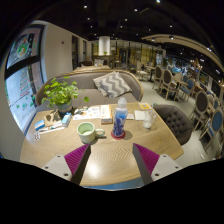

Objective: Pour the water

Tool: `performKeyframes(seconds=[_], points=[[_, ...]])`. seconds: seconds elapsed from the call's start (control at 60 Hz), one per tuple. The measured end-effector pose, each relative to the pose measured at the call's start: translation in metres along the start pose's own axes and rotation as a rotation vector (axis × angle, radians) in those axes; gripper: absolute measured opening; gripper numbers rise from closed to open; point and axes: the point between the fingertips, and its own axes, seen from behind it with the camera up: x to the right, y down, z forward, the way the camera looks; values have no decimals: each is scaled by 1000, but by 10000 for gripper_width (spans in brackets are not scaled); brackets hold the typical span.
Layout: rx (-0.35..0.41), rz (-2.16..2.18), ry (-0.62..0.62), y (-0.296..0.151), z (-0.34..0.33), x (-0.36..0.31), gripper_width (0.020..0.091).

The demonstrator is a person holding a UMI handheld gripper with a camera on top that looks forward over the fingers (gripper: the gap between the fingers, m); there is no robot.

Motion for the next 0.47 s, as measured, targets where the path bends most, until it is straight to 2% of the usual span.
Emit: performKeyframes(seconds=[0.183,0.283,0.467], points=[[14,-25,10,14,-52,-13,856],[14,-55,20,19,-62,-17,856],[56,-91,30,11,-70,-17,854]])
